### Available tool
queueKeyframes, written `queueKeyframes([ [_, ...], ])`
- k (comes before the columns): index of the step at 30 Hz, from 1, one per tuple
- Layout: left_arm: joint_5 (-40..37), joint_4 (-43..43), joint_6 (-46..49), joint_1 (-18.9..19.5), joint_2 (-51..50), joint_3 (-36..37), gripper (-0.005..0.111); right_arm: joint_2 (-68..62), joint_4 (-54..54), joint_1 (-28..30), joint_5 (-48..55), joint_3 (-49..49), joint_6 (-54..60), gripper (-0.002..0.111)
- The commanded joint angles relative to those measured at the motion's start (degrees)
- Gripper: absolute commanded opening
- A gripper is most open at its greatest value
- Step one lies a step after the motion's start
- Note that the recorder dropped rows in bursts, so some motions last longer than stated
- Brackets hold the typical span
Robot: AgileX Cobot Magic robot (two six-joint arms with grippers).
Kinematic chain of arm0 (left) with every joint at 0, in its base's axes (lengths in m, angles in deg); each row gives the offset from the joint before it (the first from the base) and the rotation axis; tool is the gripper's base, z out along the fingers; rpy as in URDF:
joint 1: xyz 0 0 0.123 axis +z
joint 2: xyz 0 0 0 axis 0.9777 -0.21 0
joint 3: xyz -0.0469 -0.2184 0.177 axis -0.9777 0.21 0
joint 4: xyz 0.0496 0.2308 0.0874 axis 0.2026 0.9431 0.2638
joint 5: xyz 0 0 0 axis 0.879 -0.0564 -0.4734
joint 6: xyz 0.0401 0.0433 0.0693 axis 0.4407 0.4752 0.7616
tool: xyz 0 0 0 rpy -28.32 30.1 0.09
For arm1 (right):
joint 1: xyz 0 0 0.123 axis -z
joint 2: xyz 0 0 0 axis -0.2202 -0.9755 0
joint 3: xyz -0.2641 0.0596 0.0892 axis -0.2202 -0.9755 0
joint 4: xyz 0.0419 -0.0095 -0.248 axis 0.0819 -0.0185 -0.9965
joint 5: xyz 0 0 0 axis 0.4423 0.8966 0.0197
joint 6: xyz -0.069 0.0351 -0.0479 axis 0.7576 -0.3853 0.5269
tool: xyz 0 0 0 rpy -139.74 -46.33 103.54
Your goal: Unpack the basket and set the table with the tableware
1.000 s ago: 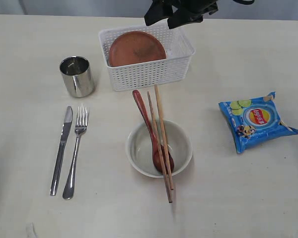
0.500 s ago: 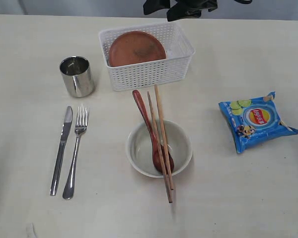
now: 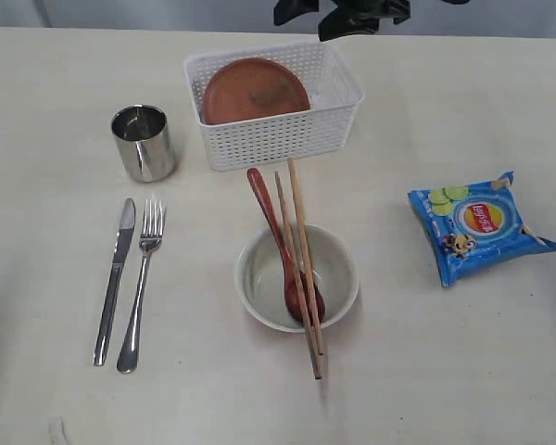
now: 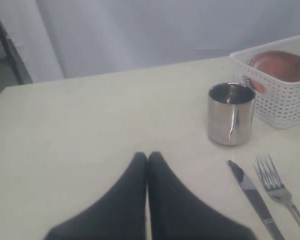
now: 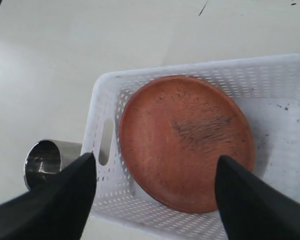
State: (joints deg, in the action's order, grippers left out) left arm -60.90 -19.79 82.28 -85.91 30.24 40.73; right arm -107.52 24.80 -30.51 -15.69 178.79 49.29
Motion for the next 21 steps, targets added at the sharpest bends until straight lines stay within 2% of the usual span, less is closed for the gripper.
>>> queueKeyframes([
  [1, -0.02, -0.13, 0.12, 0.14, 0.36, 0.17, 0.000, -5.48, -4.16, 2.09, 7.38, 10.30, -3.38, 0.064],
  [5, -0.02, -0.13, 0.12, 0.14, 0.36, 0.17, 0.000, -13.70, -4.02, 3.30, 14.90, 21.41, -4.19, 0.064],
  [10, -0.02, -0.13, 0.12, 0.14, 0.36, 0.17, 0.000, -22.95, -4.02, 3.39, 21.32, 33.77, 3.43, 0.064],
  [16, -0.02, -0.13, 0.12, 0.14, 0.36, 0.17, 0.000, -27.05, -4.73, 1.80, 19.05, 36.84, 8.28, 0.064],
  [21, -0.02, -0.13, 0.12, 0.14, 0.36, 0.17, 0.000, -28.53, -9.95, 0.20, 16.06, 36.84, 9.63, 0.064],
])
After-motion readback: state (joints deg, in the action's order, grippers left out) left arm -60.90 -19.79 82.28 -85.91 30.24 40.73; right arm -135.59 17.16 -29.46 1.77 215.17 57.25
